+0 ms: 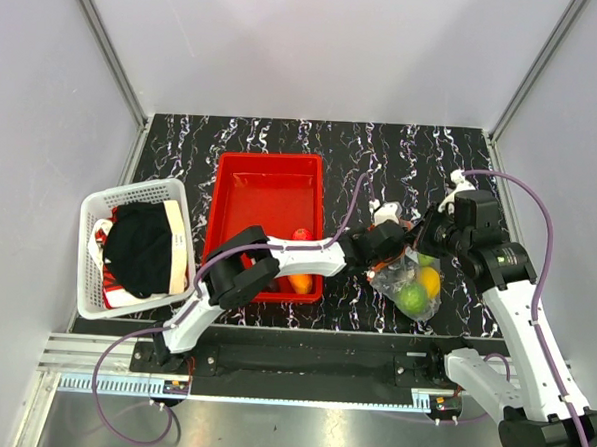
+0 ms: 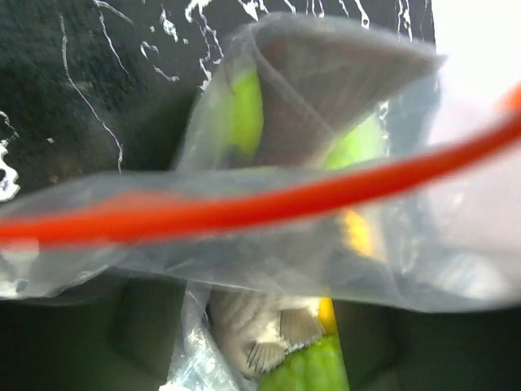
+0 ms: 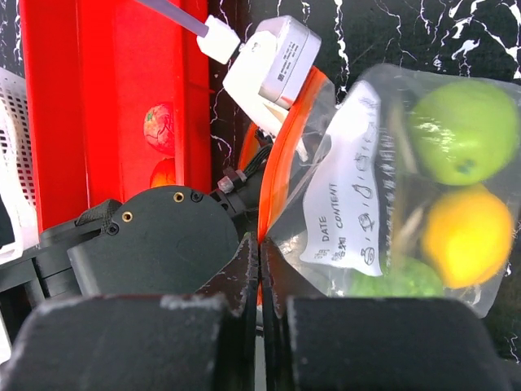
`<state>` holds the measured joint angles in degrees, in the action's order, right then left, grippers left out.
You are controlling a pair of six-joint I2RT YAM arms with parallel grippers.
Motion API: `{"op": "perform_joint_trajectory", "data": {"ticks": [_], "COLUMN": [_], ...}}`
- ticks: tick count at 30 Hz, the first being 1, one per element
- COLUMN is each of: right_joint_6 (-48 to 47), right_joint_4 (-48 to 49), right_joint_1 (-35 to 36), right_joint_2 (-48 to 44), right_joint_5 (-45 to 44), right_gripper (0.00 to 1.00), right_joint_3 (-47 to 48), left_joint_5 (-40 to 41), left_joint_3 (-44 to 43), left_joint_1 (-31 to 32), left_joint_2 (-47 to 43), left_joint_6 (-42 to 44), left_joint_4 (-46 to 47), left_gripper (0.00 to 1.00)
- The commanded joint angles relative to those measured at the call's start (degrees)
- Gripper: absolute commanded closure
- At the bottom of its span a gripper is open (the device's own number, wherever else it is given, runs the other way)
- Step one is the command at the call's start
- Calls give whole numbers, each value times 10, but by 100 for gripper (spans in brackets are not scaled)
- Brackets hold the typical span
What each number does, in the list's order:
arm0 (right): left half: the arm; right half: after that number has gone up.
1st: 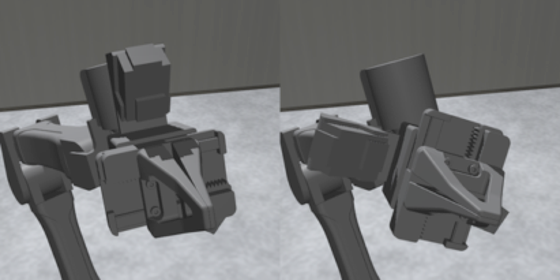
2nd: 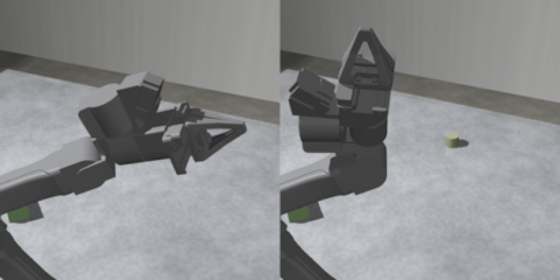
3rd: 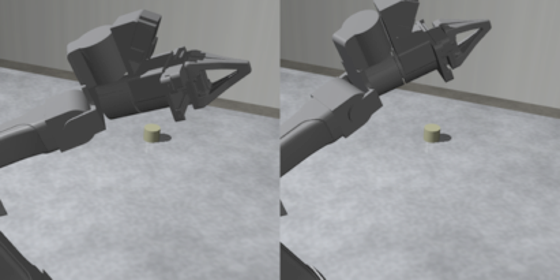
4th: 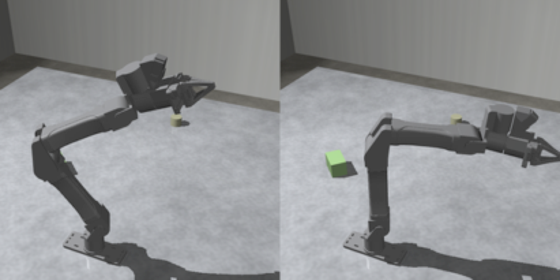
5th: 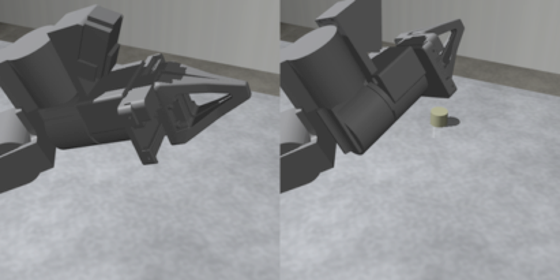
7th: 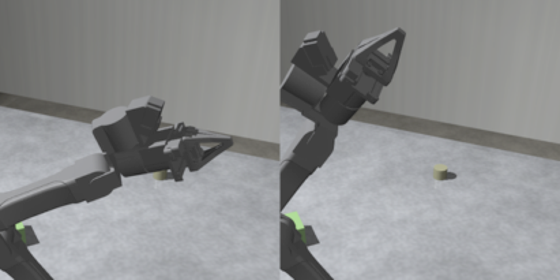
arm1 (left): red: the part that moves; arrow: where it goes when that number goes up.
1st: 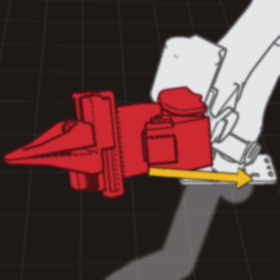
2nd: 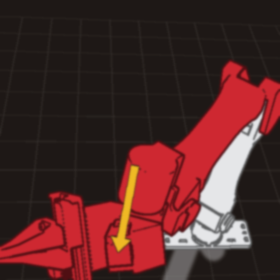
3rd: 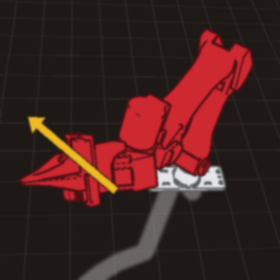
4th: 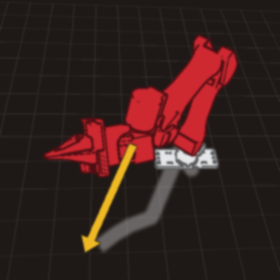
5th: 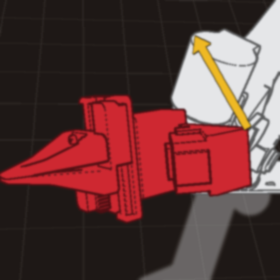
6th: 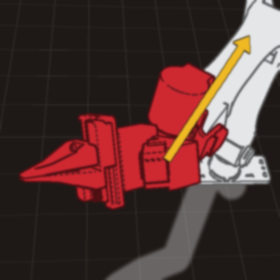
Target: Open the zip-top bag and remove the fake food
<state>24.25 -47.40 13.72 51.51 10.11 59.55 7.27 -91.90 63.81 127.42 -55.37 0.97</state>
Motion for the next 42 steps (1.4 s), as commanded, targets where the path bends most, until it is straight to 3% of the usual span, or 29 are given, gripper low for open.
{"op": "perform_joint_trajectory", "data": {"ticks": [1,7,8,10,22,26,35,42], "right_joint_6": [-11,-23,-24,-27,-43,-46,-54,-57], "right_joint_4": [19,3,1,-4,-26,-31,-26,-24], "right_joint_1": [3,3,3,3,3,3,3,3], "right_joint_2": [-14,-29,-30,-32,-35,-29,27,26], "right_joint_5": [-8,-36,-39,-47,-111,-125,-126,-109], "right_gripper": [100,100,100,100,100,100,100,100], "right_joint_3": [3,-2,0,3,30,47,120,87], "left_joint_5": [55,80,80,87,54,78,104,145], "left_joint_3": [-2,6,7,4,5,0,43,77], "left_joint_1": [3,4,3,6,24,45,68,75], "left_joint_2": [-17,-81,-88,-108,-192,-199,-176,-259], "left_joint_6": [32,109,118,134,210,260,268,297], "left_joint_4": [-3,-22,-26,-43,-99,-119,-118,-76], "left_gripper": [59,81,91,100,100,100,100,100]}}
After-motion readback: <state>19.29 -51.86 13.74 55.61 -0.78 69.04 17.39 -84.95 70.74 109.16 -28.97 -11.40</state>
